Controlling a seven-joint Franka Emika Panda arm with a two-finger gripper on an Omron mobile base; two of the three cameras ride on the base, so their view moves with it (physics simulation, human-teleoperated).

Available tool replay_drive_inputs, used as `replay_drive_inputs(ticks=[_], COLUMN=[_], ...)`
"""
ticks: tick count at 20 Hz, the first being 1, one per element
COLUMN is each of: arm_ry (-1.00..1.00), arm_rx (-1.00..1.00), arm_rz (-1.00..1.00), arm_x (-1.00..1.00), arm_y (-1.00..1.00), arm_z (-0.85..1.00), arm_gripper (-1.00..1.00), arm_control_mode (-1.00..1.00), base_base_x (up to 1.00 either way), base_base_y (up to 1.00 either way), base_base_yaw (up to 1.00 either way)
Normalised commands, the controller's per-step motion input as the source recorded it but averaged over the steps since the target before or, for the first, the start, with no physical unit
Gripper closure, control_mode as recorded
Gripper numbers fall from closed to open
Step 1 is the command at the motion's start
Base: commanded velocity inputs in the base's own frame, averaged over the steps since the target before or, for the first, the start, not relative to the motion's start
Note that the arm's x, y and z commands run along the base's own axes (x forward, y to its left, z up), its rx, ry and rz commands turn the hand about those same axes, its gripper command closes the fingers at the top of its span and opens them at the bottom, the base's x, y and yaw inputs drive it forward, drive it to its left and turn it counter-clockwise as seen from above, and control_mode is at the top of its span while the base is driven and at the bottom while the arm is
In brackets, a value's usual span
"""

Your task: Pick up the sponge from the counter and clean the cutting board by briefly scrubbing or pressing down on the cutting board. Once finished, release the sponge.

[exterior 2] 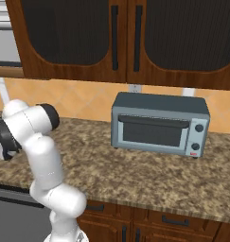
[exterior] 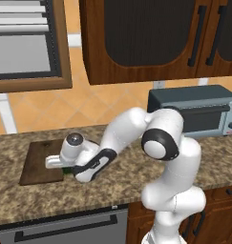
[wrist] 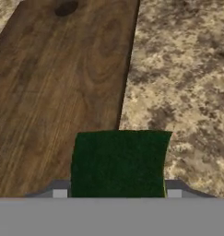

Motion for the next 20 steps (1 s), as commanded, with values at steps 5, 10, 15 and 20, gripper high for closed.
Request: replay_drive_inputs(ticks=[5, 10, 15, 20], arm_ry=[0.01, 0.0, 0.05, 0.13], arm_rx=[0.0, 0.0, 0.0, -0.1], arm_rz=[0.01, 0.0, 0.0, 0.04], arm_x=[0.2, 0.0, 0.15, 0.06], arm_y=[0.13, 0.19, 0.87, 0.43], arm_z=[0.03, 0.17, 0.48, -0.1], arm_gripper=[1.0, 1.0, 1.0, 1.0], arm_control_mode=[-1.0, -1.0, -1.0, -1.0], base_base_x=[0.0, 0.0, 0.0, 0.0], base_base_y=[0.0, 0.0, 0.0, 0.0], base_base_yaw=[0.0, 0.0, 0.0, 0.0])
